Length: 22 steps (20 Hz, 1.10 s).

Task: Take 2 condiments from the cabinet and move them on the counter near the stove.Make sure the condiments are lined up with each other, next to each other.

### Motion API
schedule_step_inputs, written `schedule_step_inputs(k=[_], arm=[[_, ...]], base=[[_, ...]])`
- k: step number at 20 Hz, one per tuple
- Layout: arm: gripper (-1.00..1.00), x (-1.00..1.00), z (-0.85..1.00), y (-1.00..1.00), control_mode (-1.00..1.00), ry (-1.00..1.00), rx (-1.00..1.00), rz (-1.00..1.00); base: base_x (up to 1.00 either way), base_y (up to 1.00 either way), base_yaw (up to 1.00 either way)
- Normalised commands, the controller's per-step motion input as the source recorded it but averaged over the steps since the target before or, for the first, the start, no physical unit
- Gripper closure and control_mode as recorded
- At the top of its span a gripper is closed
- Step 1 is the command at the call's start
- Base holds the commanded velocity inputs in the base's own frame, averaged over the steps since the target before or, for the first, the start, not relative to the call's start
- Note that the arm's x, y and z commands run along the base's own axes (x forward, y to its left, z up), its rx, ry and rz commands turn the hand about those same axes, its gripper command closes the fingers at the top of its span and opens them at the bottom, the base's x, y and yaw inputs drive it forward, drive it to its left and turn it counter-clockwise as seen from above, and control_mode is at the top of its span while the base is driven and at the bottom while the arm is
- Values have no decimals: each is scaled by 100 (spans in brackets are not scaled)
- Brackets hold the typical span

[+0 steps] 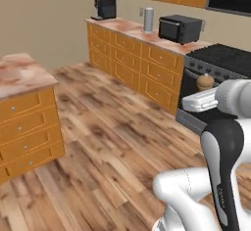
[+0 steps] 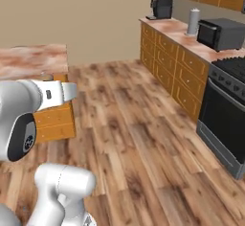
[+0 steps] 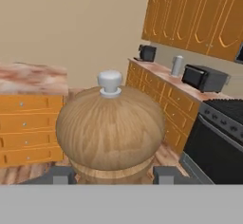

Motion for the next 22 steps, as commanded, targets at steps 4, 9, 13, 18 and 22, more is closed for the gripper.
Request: schedule_step_inputs(k=[4, 9, 13, 18, 22], arm=[[100, 0, 0, 0, 100, 0, 0, 0], [100, 0, 0, 0, 100, 0, 0, 0], [100, 0, 0, 0, 100, 0, 0, 0], [100, 0, 0, 0, 100, 0, 0, 0], [100, 0, 0, 0, 100, 0, 0, 0]], base=[[17, -68, -57], [26, -50, -57], [65, -1, -32], [54, 1, -20], [60, 0, -21]])
